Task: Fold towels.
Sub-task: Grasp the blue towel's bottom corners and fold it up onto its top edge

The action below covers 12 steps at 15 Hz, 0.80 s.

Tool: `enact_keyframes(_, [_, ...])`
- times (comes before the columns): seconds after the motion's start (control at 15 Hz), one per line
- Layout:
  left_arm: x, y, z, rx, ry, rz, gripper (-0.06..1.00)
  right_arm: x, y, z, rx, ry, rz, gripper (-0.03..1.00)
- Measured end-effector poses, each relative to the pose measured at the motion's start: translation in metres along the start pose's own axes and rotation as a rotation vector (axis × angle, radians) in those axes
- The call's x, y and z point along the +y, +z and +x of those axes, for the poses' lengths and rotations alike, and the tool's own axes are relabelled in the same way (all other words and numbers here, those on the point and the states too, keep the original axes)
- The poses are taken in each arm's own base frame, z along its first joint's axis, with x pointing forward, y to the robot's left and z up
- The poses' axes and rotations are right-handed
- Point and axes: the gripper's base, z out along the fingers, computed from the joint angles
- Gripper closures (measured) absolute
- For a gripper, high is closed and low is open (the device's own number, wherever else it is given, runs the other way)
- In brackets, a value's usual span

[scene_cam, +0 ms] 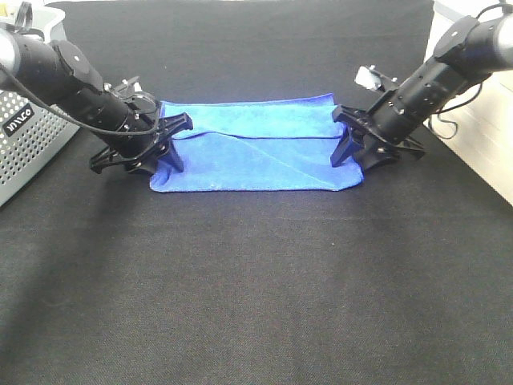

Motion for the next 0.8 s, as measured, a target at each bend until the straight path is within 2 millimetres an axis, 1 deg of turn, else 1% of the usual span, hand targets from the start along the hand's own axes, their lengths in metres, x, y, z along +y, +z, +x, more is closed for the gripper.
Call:
enact_keyframes(0.07, [0.001, 0.001, 0.002, 0.018, -0.002, 0.000, 0.83, 0.000, 0.003, 0.000, 0.003, 0.017, -0.006, 0.75])
enact_keyframes(0.13, [0.001, 0.001, 0.003, 0.033, 0.004, -0.004, 0.91, -0.001, 0.004, 0.001, 0.006, 0.034, -0.006, 0.89])
enact_keyframes(0.2, [0.001, 0.001, 0.005, 0.051, 0.013, -0.010, 0.92, -0.001, 0.005, 0.001, 0.012, 0.038, -0.008, 0.97])
enact_keyframes(0.4, [0.003, -0.015, 0.013, 0.177, 0.090, -0.057, 0.92, 0.002, 0.003, 0.008, 0.089, 0.065, -0.031, 0.97])
enact_keyframes(0.53, [0.007, -0.036, 0.013, 0.231, 0.137, -0.099, 0.92, 0.007, -0.008, 0.015, 0.111, 0.084, -0.034, 0.97])
enact_keyframes(0.67, [0.007, -0.053, 0.017, 0.296, 0.174, -0.131, 0.92, 0.013, -0.020, 0.031, 0.131, 0.092, -0.031, 0.97])
enact_keyframes(0.8, [0.006, -0.065, 0.026, 0.323, 0.173, -0.134, 0.92, 0.014, -0.028, 0.055, 0.146, 0.110, -0.009, 0.97])
